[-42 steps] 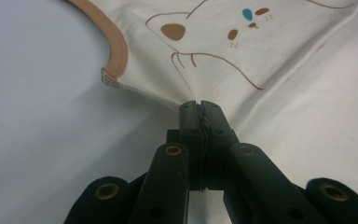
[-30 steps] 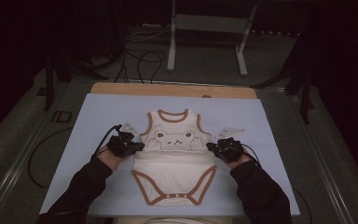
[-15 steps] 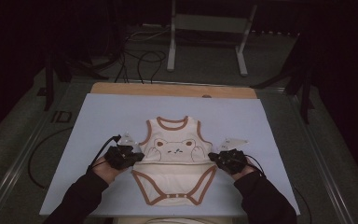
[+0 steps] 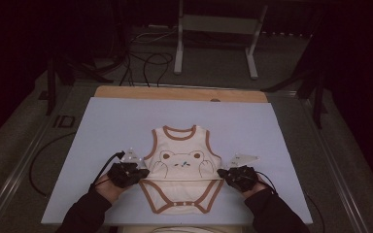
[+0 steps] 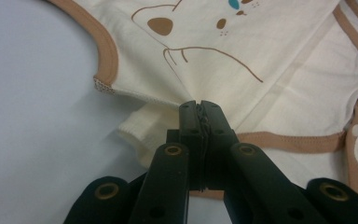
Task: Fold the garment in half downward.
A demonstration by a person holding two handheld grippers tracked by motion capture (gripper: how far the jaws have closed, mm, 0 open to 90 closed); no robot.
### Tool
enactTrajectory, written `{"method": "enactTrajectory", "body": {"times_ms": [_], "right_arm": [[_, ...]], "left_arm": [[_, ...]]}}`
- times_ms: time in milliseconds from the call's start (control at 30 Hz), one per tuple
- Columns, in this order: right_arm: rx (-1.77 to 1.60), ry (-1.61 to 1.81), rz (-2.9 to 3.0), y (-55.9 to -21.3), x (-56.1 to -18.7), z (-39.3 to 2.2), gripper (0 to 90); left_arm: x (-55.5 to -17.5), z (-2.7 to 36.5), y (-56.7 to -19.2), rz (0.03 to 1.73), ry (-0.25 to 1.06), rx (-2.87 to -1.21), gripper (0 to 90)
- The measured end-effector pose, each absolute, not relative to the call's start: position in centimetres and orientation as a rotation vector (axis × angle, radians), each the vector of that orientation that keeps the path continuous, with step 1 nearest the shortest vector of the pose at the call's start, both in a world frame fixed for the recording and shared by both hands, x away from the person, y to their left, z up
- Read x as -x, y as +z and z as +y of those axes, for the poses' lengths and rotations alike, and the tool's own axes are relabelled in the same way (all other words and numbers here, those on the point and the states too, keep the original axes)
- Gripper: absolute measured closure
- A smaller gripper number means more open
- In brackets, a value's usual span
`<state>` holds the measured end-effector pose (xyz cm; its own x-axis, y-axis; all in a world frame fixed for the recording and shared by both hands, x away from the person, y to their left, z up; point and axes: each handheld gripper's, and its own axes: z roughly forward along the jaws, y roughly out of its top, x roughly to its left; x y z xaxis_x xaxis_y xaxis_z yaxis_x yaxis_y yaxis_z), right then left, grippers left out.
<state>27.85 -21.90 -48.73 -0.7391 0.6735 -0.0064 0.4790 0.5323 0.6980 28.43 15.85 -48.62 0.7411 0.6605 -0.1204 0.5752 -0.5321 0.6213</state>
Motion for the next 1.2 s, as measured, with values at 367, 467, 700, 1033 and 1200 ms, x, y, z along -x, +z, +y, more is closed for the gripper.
{"method": "enactTrajectory", "body": {"times_ms": [367, 467, 700, 1033, 1200], "right_arm": [[-0.989, 1.003, 2.518, -49.7, -26.9, -22.1, 89.4], [-1.005, 1.002, 2.524, -50.1, -26.8, -22.3, 89.4], [-1.000, 0.975, 2.535, -50.8, -26.7, -22.2, 89.2], [-0.993, 0.966, 2.537, -51.2, -26.6, -22.2, 88.7], [-0.991, 0.975, 2.530, -51.3, -26.6, -22.3, 88.2]], "left_arm": [[-27.1, 15.8, -49.2, 0.926, 0.156, -2.279, 89.4], [-26.8, 15.9, -49.5, 0.933, 0.148, -2.277, 89.3], [-26.7, 16.1, -50.5, 0.949, 0.141, -2.269, 89.2], [-26.5, 16.0, -51.1, 0.916, 0.167, -2.277, 88.2], [-26.5, 16.0, -51.2, 0.897, 0.173, -2.282, 86.9]]}}
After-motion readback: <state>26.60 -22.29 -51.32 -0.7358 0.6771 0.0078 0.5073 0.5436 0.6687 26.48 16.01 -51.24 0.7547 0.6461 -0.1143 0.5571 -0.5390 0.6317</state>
